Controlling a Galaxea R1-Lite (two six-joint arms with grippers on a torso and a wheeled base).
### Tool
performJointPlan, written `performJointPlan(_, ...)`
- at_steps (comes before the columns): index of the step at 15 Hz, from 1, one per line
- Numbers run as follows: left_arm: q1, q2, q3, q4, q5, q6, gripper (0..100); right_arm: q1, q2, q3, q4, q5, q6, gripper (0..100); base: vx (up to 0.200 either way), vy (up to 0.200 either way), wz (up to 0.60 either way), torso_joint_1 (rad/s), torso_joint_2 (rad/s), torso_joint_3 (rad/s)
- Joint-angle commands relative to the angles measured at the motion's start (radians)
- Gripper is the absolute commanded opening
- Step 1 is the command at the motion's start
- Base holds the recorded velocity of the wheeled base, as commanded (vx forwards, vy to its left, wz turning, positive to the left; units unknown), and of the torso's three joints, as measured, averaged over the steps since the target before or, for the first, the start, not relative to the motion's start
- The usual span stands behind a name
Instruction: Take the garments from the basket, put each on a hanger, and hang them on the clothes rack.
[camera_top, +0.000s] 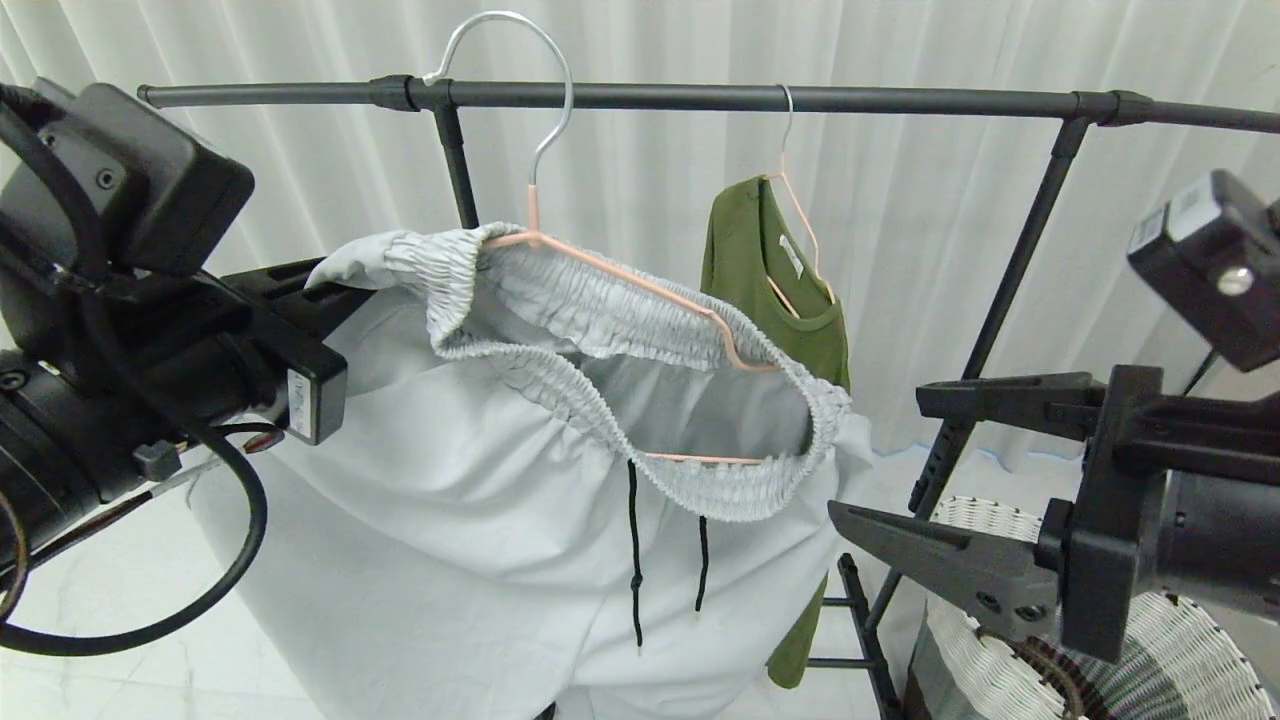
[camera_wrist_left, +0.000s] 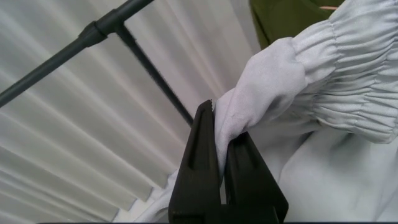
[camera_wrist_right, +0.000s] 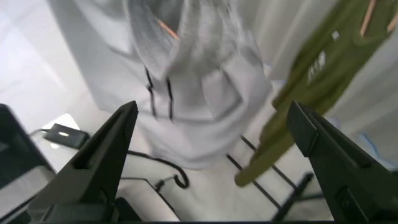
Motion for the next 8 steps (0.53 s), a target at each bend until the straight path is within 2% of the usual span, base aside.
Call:
performJointPlan(1,-0.011,0.002,0.005,0.000,0.000,0.000,0,-0.002,0.037,-0.058,-0.004,0.054,0.000,100,0.000,0.000,0.00,0.000,0.00,0.000)
performJointPlan(4,-0.016,0.026,0.015,0.000,-0.001,0.000,0,-0.005,0.111,-0.139,-0.006,0.207,-0.033,100,0.000,0.000,0.00,0.000,0.00,0.000)
performJointPlan(6,-0.028,0.042,0.014,0.000,-0.001,0.000,0,-0.012,0.165,-0.194,-0.006,0.253,-0.079,100,0.000,0.000,0.00,0.000,0.00,0.000)
performJointPlan(8,-0.042,0.046,0.014,0.000,-0.001,0.000,0,-0.016,0.209,-0.243,-0.003,0.270,-0.089,100,0.000,0.000,0.00,0.000,0.00,0.000)
